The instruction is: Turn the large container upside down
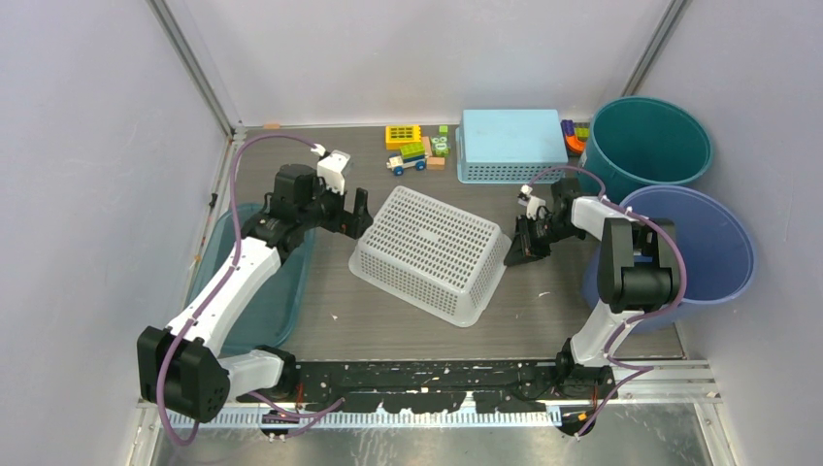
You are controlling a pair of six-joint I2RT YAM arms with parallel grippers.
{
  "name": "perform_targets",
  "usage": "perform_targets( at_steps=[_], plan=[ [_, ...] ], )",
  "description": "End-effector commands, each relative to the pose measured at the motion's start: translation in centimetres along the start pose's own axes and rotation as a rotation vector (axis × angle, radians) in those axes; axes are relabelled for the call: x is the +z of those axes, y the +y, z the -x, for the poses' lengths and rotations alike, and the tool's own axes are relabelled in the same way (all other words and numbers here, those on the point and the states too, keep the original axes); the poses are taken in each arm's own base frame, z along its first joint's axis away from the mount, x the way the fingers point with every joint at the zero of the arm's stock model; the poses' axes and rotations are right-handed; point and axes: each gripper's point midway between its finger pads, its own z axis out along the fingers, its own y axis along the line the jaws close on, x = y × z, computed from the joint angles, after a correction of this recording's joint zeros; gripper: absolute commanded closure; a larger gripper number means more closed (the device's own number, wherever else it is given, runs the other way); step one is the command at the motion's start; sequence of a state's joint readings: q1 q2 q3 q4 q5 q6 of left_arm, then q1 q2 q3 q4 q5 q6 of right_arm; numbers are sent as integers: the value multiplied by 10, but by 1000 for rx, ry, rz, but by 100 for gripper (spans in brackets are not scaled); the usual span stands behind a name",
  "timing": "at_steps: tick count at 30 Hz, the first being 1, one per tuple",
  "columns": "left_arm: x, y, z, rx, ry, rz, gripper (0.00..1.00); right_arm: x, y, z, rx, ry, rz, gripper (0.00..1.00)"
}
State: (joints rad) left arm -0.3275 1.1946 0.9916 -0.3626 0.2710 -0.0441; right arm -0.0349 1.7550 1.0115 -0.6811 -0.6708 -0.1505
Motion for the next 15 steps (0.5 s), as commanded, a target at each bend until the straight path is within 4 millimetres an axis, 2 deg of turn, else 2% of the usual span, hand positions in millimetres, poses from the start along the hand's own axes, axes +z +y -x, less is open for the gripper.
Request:
perform_targets(
  at_steps=[1, 15],
  plan=[
    [-4, -1, 18, 22, -73, 5, 0, -6, 0, 16, -26, -43, -10, 83],
    [-11, 1, 23, 33, -95, 22, 0, -11, -4, 17, -28, -61, -38, 76]
  ],
)
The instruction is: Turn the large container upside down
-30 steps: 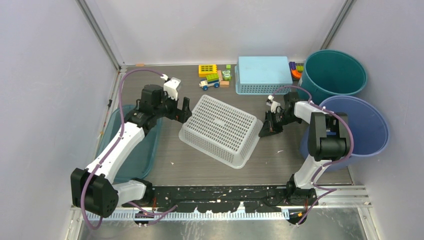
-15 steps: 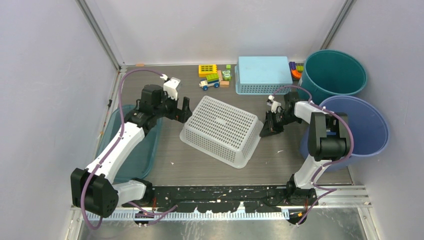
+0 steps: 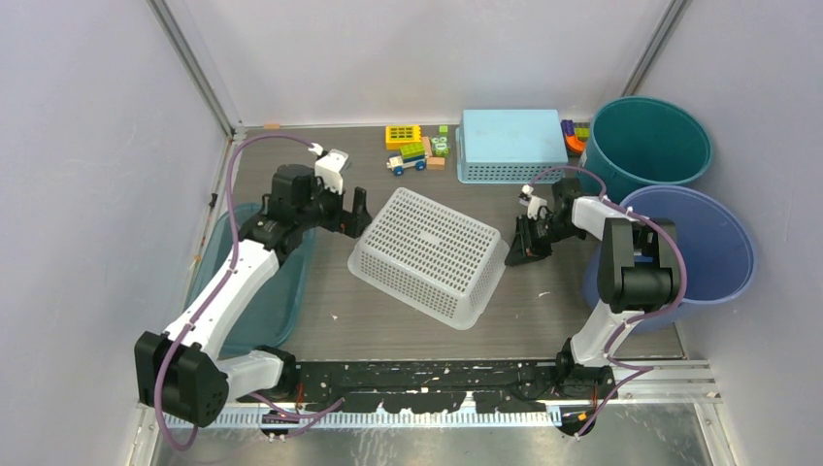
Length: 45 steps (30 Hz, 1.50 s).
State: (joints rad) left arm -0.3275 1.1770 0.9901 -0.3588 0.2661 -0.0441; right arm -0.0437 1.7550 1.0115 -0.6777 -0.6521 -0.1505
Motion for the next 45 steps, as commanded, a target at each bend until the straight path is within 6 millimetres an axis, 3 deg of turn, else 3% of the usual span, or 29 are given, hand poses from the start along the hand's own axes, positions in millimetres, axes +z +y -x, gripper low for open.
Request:
perform_targets(
  at_steps=[1, 13, 22, 33, 45],
  plan=[
    [-8, 2, 19, 31, -78, 26, 0, -10, 1, 17, -33, -60, -18, 75],
    [-21, 16, 33, 92, -112, 116, 0, -24, 3, 25, -83, -125, -62, 65],
    [-23, 14, 37, 109, -113, 103, 0, -47, 12, 37, -152, -225, -104, 50],
    [-11, 9, 37, 193, -55, 48, 0, -85, 61, 45, -364, -421, -20, 27],
    [26, -7, 24, 229, 52, -28, 0, -93, 107, 15, -558, -421, 205, 16]
  ],
)
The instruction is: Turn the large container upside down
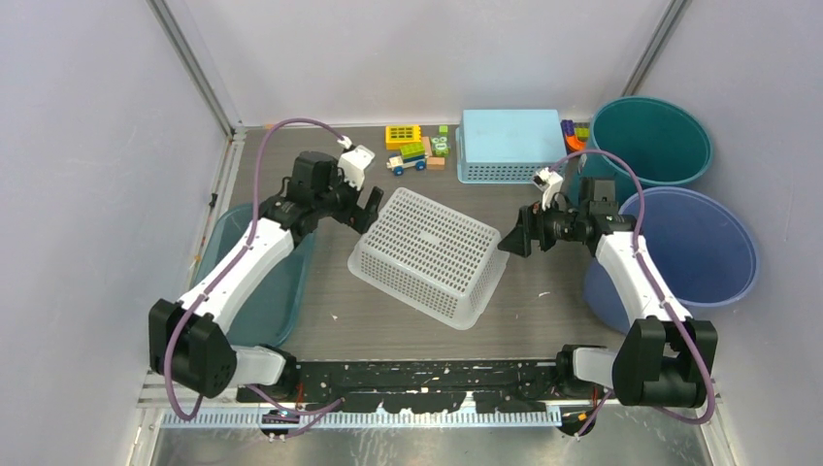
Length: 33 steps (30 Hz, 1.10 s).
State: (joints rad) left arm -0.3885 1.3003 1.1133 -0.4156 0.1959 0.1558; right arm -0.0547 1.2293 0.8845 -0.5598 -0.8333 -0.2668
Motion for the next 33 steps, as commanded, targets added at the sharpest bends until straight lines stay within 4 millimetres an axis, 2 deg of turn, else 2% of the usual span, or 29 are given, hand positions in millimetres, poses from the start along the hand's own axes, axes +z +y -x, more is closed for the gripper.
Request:
perform_targets(
  at_steps=[1, 12, 18, 27, 33],
  plan=[
    [8, -8, 13, 2, -4, -50, 0, -5, 25, 1, -83, -21, 130, 16],
    [44, -16, -23, -67, 128, -95, 0, 6, 36, -24, -53, 130, 228, 22],
    [53, -24, -40, -79, 187, -145, 0, 22, 50, -37, -110, 227, 256, 23],
    [48, -45, -70, -71, 285, -264, 0, 38, 35, -17, -63, 209, 159, 23],
    [40, -57, -81, -72, 323, -316, 0, 46, 23, -2, -42, 198, 113, 23]
  ],
)
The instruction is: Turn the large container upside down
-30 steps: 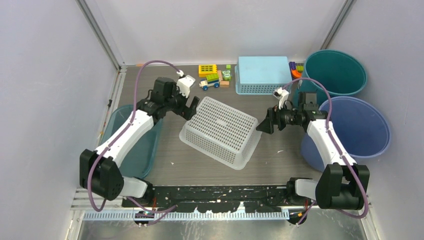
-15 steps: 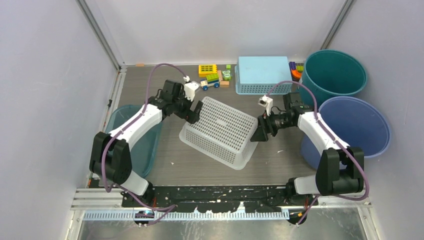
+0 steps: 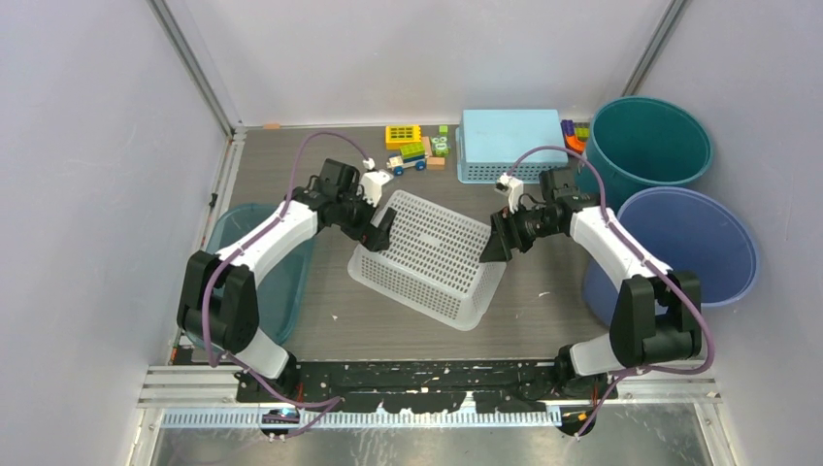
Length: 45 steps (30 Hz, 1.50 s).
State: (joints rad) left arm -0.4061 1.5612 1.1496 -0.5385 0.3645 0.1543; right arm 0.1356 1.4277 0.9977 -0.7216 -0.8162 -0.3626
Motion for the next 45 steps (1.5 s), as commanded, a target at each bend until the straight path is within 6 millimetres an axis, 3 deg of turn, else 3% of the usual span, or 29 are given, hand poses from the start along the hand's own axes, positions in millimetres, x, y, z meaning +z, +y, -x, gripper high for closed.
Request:
perform_targets(
  at_steps=[1, 11, 24, 29, 36, 40, 45],
  plan=[
    [-5, -18, -11, 23, 35, -73, 0, -1, -12, 30, -8, -52, -52, 23],
    [-13, -30, -23, 30, 60, -96, 0, 7, -28, 45, 28, -65, -78, 24],
    [-31, -34, -22, 58, 61, -67, 0, 13, -47, 69, 50, -95, -156, 25],
    [-59, 4, 4, 74, -24, 197, 0, 5, -43, 73, 10, -101, -173, 25],
    [-117, 54, 19, 91, -55, 569, 0, -34, -25, 80, -161, -155, -277, 21],
    [-139, 75, 2, 75, 33, 739, 0, -54, -17, 79, -246, -173, -339, 20],
    [-139, 85, -40, 82, 190, 811, 0, -71, -4, 74, -319, -194, -374, 19]
  ],
)
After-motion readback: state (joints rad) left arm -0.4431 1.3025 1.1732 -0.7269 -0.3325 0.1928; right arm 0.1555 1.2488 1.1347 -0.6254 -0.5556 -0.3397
